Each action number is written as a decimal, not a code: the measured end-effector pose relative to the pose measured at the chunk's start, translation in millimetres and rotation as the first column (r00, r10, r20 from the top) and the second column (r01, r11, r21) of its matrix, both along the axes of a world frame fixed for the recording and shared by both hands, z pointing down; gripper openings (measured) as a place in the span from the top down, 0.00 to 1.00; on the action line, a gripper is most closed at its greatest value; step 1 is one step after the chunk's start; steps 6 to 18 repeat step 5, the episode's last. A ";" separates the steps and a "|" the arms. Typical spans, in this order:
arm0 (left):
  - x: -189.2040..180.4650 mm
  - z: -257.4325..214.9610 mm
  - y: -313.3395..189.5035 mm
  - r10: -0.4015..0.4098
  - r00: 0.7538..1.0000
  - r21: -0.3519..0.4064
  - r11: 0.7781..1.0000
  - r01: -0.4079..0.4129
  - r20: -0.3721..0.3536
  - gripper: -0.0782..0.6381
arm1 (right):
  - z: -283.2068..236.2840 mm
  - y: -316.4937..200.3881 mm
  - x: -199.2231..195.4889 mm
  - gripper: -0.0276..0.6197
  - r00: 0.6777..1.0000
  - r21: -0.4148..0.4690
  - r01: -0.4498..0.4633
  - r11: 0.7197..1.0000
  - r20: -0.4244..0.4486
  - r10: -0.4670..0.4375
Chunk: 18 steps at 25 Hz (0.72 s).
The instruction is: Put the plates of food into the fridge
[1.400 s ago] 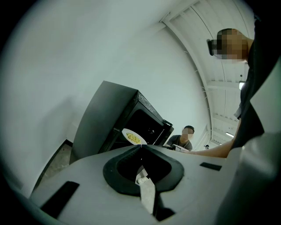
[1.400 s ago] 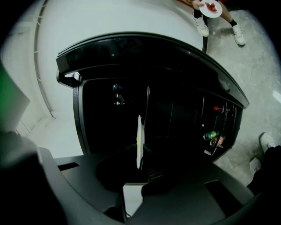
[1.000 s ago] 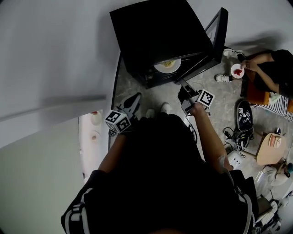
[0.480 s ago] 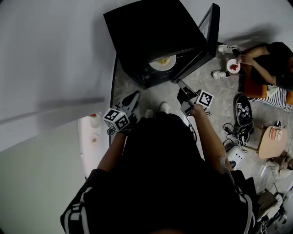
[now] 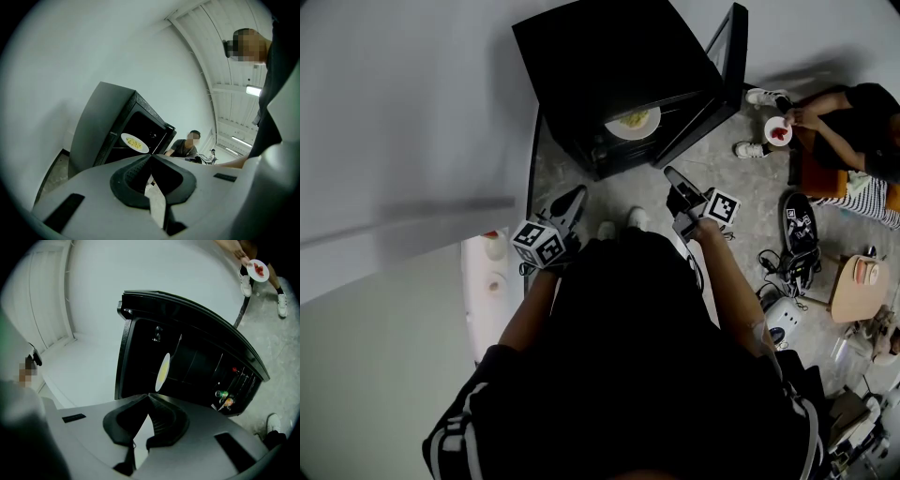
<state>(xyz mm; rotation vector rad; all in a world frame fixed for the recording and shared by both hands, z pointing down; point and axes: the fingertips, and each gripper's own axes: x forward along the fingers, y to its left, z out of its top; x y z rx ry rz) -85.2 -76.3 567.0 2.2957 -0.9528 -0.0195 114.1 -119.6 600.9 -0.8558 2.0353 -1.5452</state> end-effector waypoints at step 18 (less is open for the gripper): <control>-1.1 0.5 4.4 0.003 1.000 -0.002 1.000 -0.003 0.000 0.86 | 3.2 9.6 -1.9 0.92 1.000 -0.003 -0.001 1.000 -0.013 0.001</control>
